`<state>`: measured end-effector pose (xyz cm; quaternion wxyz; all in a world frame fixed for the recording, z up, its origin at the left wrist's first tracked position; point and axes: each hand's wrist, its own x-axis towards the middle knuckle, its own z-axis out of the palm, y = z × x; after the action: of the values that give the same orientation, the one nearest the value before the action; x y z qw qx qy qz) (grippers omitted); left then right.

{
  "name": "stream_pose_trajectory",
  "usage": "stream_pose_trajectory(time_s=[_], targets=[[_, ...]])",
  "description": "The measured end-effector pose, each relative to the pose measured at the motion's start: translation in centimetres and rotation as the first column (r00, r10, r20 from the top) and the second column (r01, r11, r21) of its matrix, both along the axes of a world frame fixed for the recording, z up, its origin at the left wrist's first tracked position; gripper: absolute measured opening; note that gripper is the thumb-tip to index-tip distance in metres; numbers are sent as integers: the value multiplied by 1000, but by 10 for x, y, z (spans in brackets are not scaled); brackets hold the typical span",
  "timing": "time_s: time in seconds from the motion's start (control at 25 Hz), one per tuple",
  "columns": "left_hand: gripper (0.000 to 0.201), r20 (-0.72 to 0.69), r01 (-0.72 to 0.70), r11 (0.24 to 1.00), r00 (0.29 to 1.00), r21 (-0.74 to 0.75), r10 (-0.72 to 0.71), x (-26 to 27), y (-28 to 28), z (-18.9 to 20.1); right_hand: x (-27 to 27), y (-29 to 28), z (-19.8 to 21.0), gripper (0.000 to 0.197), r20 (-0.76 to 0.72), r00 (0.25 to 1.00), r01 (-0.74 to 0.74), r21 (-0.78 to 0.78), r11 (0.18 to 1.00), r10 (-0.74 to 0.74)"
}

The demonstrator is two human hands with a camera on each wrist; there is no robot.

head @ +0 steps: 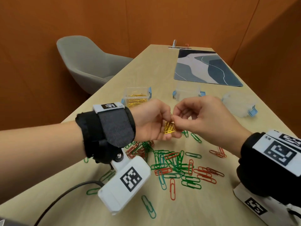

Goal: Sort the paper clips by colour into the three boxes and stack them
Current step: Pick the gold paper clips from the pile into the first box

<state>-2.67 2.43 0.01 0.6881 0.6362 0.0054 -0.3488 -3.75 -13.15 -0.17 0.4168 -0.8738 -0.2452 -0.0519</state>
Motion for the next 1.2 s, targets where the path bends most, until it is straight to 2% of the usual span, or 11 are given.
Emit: stream_pose_trajectory(time_s=[0.08, 0.2, 0.32, 0.4, 0.48, 0.52, 0.6, 0.68, 0.88, 1.04, 1.2], targets=[[29, -1, -86, 989, 996, -124, 87, -2, -5, -1, 2, 1, 0, 2, 59, 998, -4, 1, 1000, 4], [32, 2, -177, 969, 984, -170, 180, 2, -6, -1, 5, 2, -1, 8, 86, 996, -34, -20, 999, 36], [26, -28, -243, 969, 970, -51, 242, 16, -1, 6, 14, -4, -5, 17, 172, 967, 204, -77, 976, -189], [27, 12, -232, 963, 973, 135, 232, 27, 1, 10, 18, -9, -10, 32, 85, 955, 295, -302, 907, -283], [29, 162, -178, 897, 979, 405, 121, 36, 0, 10, 17, -10, -14, 39, -40, 971, 174, -555, 813, -236], [28, 258, -162, 818, 966, 551, 18, 39, -2, 10, 16, -10, -15, 37, -70, 975, 123, -618, 777, -210], [17, 433, -220, 608, 872, 763, -227, 41, -5, 8, 13, -9, -14, 26, -88, 972, 113, -632, 767, -216], [13, 513, -280, 503, 751, 818, -415, 39, -11, 7, 13, -9, -12, 18, -78, 966, 150, -608, 780, -247], [17, 473, -280, 385, 612, 879, -635, 42, -21, 1, 14, -10, -10, 22, -56, 963, 180, -593, 785, -263], [16, 389, -218, 329, 635, 919, -667, 40, -14, 3, 13, -7, -10, 31, -93, 984, 67, -608, 791, -155], [8, 450, -275, 366, 671, 889, -589, 35, 7, 13, 16, -2, -11, 34, -68, 998, -36, -594, 804, -6]])
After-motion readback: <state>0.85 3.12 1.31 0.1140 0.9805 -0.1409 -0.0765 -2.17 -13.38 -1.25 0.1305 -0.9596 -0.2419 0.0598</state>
